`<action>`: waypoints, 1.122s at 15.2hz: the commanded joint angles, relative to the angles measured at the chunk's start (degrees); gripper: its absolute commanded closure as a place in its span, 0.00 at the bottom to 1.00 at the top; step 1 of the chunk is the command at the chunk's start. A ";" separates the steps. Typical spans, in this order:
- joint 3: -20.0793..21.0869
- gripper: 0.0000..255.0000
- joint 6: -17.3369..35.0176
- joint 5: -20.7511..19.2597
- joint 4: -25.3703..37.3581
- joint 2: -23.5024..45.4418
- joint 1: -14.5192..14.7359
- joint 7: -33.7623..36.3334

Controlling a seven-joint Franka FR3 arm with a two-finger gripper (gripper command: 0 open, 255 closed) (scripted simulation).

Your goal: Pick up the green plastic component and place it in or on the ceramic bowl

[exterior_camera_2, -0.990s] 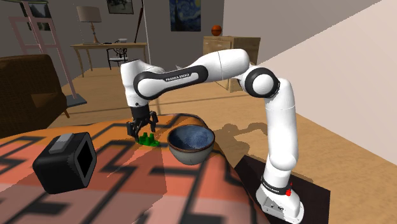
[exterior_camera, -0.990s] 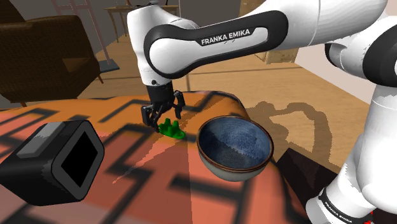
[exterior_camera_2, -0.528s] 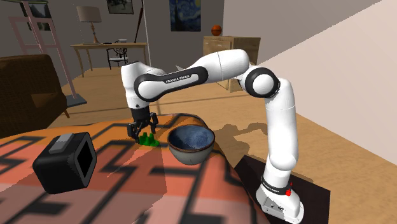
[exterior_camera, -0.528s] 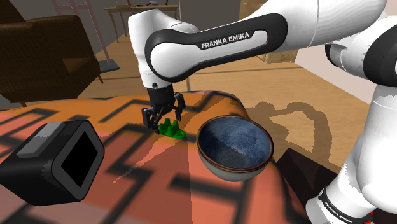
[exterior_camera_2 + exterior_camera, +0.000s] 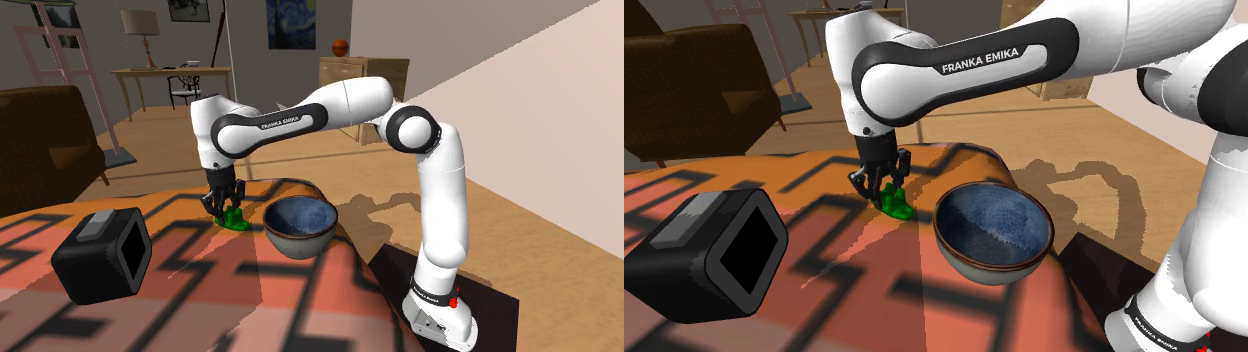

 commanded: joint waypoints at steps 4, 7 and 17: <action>-0.02 1.00 -1.00 -0.02 0.62 0.37 0.07 0.08; 0.05 1.00 -3.33 0.00 2.99 0.41 0.22 0.06; 0.25 1.00 -11.59 -0.47 12.41 1.64 1.12 0.22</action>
